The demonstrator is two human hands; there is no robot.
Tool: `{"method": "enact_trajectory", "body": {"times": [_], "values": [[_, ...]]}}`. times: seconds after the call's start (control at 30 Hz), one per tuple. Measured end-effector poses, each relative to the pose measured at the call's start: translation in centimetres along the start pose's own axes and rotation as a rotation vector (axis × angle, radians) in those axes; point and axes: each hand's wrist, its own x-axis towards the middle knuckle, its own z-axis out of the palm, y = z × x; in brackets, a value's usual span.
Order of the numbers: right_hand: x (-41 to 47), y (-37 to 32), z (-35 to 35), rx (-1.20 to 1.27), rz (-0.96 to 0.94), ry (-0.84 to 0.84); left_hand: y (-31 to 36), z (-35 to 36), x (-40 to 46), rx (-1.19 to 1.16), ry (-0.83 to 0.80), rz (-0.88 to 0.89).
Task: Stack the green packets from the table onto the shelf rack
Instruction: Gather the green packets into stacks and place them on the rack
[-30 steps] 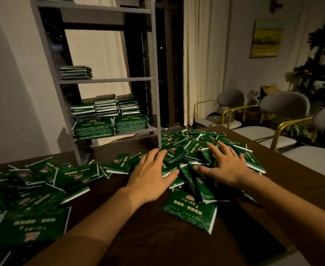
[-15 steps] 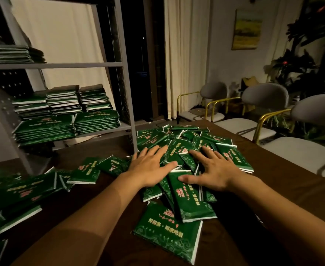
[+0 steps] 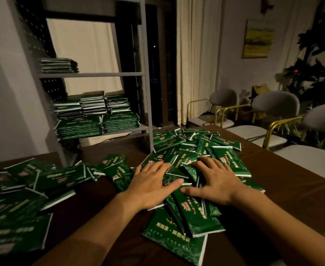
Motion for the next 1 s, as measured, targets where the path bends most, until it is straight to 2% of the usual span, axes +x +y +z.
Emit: {"method": "enact_trajectory", "body": {"times": [0.2,0.37,0.5,0.57,0.63,0.73,0.83,0.93,1.0], "values": [[-1.8,-5.1,0.8,0.017,-0.117,0.015,-1.2,-0.6,-5.4,0.075,0.064,-0.062],[-1.6,-9.3,1.3,0.049,-0.251,0.098,-4.1,-0.4,-9.2,0.141,0.144,-0.164],[-0.9,-12.6,1.9,0.205,-0.337,0.154,-7.1,-0.4,-11.4,0.183,0.296,-0.239],[-0.1,-14.1,2.3,0.314,-0.368,0.225,-7.7,-0.8,-12.4,0.114,0.400,-0.233],[0.9,-15.4,2.6,0.426,-0.357,0.275,-7.2,-1.4,-13.4,-0.033,0.452,-0.153],[2.3,-17.0,2.9,0.577,-0.242,0.289,-5.7,-2.3,-14.9,-0.099,0.261,-0.046],[3.5,-17.9,3.2,0.878,-0.133,0.294,-5.5,-2.2,-15.2,0.108,0.029,-0.038],[3.5,-18.1,2.2,1.153,-0.109,0.253,-6.8,-2.5,-14.8,0.127,-0.012,-0.088],[2.9,-17.7,0.8,1.112,-0.153,0.203,-7.6,-2.9,-14.6,0.118,0.006,-0.104]]}}
